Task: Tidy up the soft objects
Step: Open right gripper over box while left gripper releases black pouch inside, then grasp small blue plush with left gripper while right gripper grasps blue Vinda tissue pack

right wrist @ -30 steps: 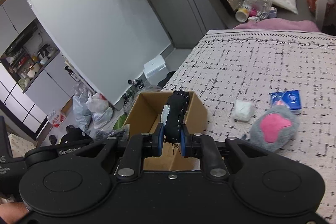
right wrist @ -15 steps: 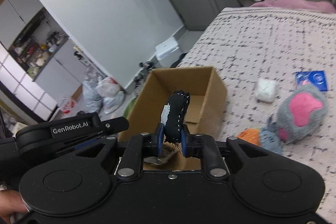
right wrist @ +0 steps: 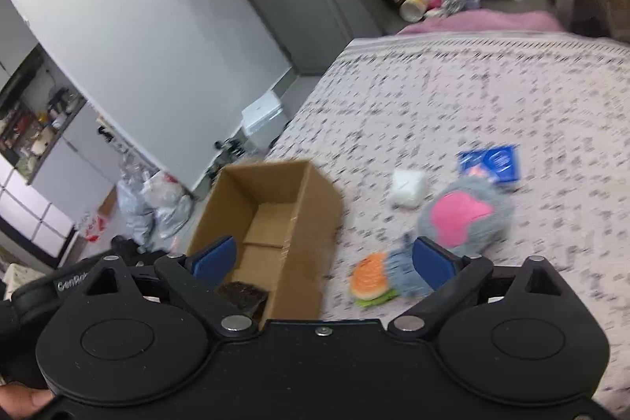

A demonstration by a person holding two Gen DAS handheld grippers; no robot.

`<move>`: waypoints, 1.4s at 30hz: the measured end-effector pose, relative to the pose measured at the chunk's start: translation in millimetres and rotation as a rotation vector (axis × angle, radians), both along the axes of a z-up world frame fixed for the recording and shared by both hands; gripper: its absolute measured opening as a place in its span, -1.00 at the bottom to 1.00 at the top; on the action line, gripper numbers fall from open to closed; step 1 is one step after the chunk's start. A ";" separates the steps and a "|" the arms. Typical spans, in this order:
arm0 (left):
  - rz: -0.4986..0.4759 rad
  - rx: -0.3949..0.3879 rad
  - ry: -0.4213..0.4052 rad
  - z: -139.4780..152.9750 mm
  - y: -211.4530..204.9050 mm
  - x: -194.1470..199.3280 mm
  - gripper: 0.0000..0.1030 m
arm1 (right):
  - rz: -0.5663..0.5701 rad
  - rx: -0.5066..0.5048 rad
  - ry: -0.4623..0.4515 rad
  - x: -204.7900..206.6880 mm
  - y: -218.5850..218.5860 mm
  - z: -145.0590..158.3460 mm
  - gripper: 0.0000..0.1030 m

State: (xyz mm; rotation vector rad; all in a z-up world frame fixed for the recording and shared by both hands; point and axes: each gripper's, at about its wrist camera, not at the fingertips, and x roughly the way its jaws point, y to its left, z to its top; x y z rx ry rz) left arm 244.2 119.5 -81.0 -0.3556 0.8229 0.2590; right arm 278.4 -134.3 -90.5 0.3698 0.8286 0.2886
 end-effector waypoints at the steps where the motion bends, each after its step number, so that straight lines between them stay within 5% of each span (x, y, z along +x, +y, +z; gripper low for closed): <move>1: 0.002 0.003 0.004 0.6 -3.7 -1.1 0.58 | -0.009 -0.010 -0.008 -1.3 -5.0 2.5 0.89; 17: -0.025 0.056 -0.026 30.1 -67.0 -12.9 0.95 | -0.018 -0.017 -0.085 -10.1 -75.9 24.3 0.97; 29: -0.060 0.046 -0.023 42.4 -102.0 -9.2 0.98 | -0.007 -0.035 -0.075 4.0 -109.5 28.8 0.97; 42: -0.117 0.059 -0.014 21.4 -139.1 4.6 0.97 | -0.151 0.079 -0.025 24.5 -161.1 -10.8 0.99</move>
